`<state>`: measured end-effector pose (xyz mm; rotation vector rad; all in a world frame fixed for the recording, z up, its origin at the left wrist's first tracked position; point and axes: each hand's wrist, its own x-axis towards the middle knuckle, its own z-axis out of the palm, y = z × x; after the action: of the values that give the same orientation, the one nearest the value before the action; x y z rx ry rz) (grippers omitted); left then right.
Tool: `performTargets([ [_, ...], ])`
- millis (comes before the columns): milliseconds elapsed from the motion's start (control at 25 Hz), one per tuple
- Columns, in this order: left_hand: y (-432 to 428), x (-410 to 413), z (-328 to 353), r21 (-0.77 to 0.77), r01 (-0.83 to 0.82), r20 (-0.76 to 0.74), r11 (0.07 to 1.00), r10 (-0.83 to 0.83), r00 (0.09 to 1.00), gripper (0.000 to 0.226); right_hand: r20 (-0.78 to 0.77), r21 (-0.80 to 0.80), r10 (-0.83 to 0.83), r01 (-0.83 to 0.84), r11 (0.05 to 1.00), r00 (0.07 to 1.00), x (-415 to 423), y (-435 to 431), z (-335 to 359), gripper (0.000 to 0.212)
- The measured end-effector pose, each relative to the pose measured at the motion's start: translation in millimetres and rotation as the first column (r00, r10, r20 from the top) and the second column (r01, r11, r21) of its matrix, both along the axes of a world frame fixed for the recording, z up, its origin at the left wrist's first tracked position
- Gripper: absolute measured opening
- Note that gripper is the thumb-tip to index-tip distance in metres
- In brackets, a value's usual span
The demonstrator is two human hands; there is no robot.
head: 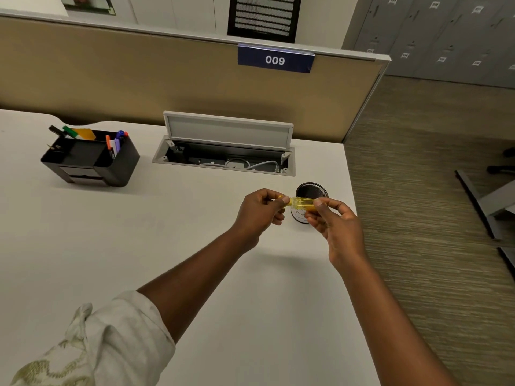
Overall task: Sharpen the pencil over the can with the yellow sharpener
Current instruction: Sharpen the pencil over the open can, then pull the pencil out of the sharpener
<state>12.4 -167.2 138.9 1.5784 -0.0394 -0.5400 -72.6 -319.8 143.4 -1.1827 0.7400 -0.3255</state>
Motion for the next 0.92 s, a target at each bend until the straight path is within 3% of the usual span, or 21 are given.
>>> performTargets([
  [440,51.2,-25.9,8.9,-0.014,-0.026,-0.035,1.000,0.025,0.999,0.026,-0.032,-0.123,0.201,-0.204,0.971,0.979,-14.0,49.8,10.1,0.025],
  [560,66.5,-28.6,9.0,-0.033,-0.061,-0.083,0.998,0.058,0.995,0.030,-0.043,-0.249,0.289,-0.291,0.924,0.956,-17.7,58.6,9.3,0.021],
  [720,84.1,-35.6,9.7,-0.116,-0.109,-0.117,0.987,0.095,0.989,0.026,-0.053,-0.457,0.363,-0.346,0.819,0.930,-22.9,69.5,8.6,0.011],
  [920,103.8,-41.4,12.7,-0.151,-0.152,-0.152,0.977,0.129,0.980,0.025,-0.141,-0.732,0.450,-0.399,0.552,0.882,-25.8,81.6,10.9,0.021],
])
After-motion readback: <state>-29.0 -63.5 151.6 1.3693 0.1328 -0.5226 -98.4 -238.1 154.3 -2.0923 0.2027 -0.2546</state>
